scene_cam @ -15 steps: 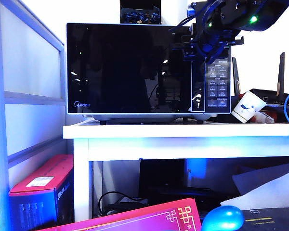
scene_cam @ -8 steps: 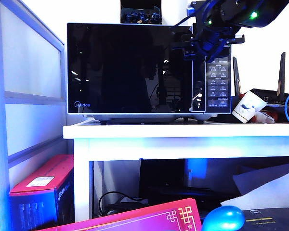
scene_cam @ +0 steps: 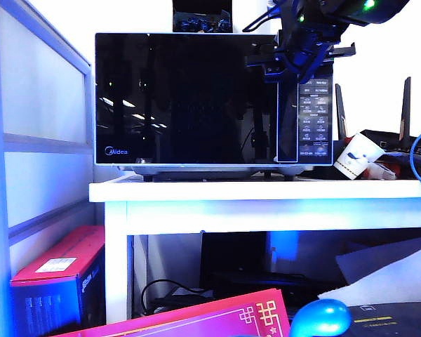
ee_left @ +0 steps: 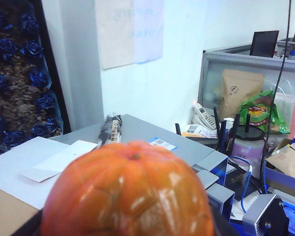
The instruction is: Open the microwave door, place the orange inside the microwave, then close the microwave door.
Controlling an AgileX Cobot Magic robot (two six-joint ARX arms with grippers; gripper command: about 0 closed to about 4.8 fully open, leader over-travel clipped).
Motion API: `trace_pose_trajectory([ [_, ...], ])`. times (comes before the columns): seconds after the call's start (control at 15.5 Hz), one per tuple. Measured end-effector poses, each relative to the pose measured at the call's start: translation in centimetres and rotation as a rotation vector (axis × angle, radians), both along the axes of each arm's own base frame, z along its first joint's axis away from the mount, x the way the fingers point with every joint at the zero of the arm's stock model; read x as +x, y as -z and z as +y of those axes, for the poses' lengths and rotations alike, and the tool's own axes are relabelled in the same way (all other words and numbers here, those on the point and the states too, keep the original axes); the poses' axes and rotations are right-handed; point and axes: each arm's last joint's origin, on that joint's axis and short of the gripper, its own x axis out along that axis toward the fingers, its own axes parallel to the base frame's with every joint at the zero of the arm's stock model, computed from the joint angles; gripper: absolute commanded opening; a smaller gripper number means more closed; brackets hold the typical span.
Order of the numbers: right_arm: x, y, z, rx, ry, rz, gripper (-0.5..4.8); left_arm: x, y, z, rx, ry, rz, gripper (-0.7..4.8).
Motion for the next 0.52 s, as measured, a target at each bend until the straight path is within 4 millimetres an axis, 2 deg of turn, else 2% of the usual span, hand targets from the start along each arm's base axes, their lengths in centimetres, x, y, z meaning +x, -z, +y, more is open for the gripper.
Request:
trace_pose_trajectory([
  [0.19,-0.2,-0.2,-0.1,-0.003,-0.005,0.009,2.14,0.0,0.0,0.0,0.000,0.000,0.000,1.83],
  [0.26,-0.5,-0.5,-0.2,-0.010,-0.021,0.024,2.96,0.0,0.0,0.0,0.000,0.000,0.000,1.83],
  [0.32,-0.8,-0.9,-0.3,-0.022,-0.049,0.033,4.11,0.0,0.0,0.0,0.000,0.000,0.000,1.83],
  [0.45,-1.4,-3.1,-0.4,0.013,-0.083,-0.063,4.21,0.0,0.0,0.0,0.001,0.001,0.000,1.83],
  [0.52,-1.5,-3.4,-0.4,0.017,-0.100,-0.081,4.21,0.0,0.0,0.0,0.002,0.000,-0.002,1.83],
])
